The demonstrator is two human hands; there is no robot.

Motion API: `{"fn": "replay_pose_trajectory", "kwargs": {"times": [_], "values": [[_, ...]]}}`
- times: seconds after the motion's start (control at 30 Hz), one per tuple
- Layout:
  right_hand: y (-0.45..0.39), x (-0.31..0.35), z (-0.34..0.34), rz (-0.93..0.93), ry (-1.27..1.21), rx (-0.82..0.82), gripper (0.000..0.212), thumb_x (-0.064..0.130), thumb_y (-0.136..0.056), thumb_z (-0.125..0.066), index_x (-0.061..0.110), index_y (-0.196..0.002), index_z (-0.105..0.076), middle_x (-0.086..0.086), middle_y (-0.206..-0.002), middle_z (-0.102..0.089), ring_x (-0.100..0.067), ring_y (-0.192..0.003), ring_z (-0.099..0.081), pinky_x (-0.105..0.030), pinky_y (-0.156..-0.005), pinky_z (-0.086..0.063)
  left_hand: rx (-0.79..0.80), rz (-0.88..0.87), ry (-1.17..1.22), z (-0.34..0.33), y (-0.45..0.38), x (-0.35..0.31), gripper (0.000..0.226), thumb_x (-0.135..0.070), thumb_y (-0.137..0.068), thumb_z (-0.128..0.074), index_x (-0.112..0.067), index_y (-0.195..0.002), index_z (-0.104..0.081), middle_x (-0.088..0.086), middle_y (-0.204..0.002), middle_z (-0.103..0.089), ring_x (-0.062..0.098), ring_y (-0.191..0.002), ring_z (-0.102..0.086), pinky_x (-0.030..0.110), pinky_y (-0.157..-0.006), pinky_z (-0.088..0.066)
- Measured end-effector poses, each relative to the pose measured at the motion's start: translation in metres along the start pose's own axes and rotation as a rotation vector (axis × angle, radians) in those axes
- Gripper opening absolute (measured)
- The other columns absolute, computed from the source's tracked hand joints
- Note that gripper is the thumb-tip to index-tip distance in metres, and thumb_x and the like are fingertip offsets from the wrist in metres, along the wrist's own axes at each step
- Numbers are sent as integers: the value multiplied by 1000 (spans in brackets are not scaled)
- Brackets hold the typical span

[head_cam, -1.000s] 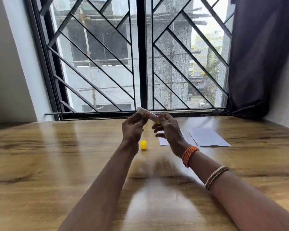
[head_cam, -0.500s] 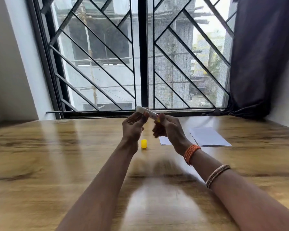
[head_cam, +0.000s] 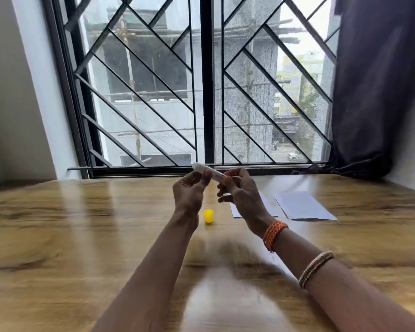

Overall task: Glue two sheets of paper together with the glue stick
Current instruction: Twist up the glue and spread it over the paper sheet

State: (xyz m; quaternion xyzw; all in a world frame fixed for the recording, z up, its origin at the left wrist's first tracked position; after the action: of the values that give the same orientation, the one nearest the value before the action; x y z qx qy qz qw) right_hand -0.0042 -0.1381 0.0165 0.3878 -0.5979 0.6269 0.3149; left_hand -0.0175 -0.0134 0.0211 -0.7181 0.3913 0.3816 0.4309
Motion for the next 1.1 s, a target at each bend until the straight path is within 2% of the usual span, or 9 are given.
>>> {"fn": "replay_pose_trajectory", "kwargs": {"times": [0.17, 0.33, 0.47, 0.53, 0.63, 0.73, 0.83, 0.93, 1.1], "values": [[1, -3, 3, -61, 72, 31, 22, 16, -101, -38, 10, -83, -49, -7, -65, -55, -14, -49, -54, -30, -49, -48, 40, 30, -22, 2, 0, 2, 7, -14, -83, -65, -17, -87, -69, -8, -76, -63, 7, -74, -50, 26, -68, -40], [4, 5, 5, 169, 409, -69, 39, 37, -101, -34, 18, -70, -50, -1, -55, -52, -14, -42, -51, -25, -39, -41, 80, 45, -20, -3, 3, 2, 7, -19, -84, -63, -22, -81, -68, -6, -84, -65, 12, -84, -51, 34, -78, -39], [2, 4, -2, 193, 330, -57, 10, 19, -94, -55, 14, -96, -47, -6, -74, -60, -20, -62, -59, -32, -52, -54, 1, 44, -25, 7, -1, 1, 7, -21, -83, -65, -22, -77, -67, -4, -82, -64, 12, -83, -51, 32, -73, -39], [4, 6, -5, 236, 372, -66, 18, 4, -88, -60, 14, -96, -47, -8, -78, -62, -20, -67, -59, -36, -60, -55, -24, 61, -12, 10, -4, 1, 5, -23, -83, -65, -23, -79, -67, -6, -83, -65, 9, -80, -53, 32, -75, -40], [5, 10, -3, 255, 380, -122, 22, -6, -84, -54, 16, -87, -49, 0, -71, -62, -13, -62, -58, -37, -59, -54, -7, 89, 11, 9, -4, 2, 4, -23, -83, -64, -22, -81, -67, -3, -88, -65, 7, -84, -55, 33, -79, -42], [3, 11, 1, 179, 420, -102, 18, 11, -94, -48, 13, -77, -52, -1, -62, -59, -21, -57, -56, -44, -57, -50, 34, 98, 20, 5, -4, 3, 5, -23, -84, -63, -22, -82, -68, -5, -86, -65, 7, -87, -56, 33, -81, -43], [4, 10, 7, 114, 411, -133, 48, 30, -100, -36, 12, -58, -51, -2, -48, -51, -19, -45, -47, -42, -50, -44, 101, 98, 19, -4, -1, 5, 7, -24, -84, -62, -22, -84, -69, -7, -85, -67, 7, -88, -58, 30, -77, -45], [4, 10, 9, 96, 309, -199, 57, 32, -101, -34, 12, -49, -49, 0, -40, -47, -14, -35, -42, -32, -46, -37, 111, 100, 29, -7, 2, 5, 9, -27, -83, -63, -22, -87, -68, -3, -93, -67, 7, -92, -58, 28, -74, -45], [5, 16, 2, 193, 247, -151, 16, 27, -93, -54, 15, -83, -50, -11, -66, -61, -21, -56, -57, -33, -47, -50, 23, 83, -4, -1, 2, 0, 8, -31, -80, -67, -23, -81, -69, -2, -90, -68, 9, -86, -56, 33, -79, -43]]}}
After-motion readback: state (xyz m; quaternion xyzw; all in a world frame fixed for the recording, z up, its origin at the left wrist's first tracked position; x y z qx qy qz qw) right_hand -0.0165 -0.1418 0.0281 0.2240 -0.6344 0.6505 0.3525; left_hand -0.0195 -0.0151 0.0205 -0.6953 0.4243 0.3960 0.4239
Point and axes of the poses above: each hand's wrist, its own y-axis away from the middle knuckle, its own z-axis out of the back of the hand, x = y × z, the point moved 5 cm from there along -y, towards the middle knuckle
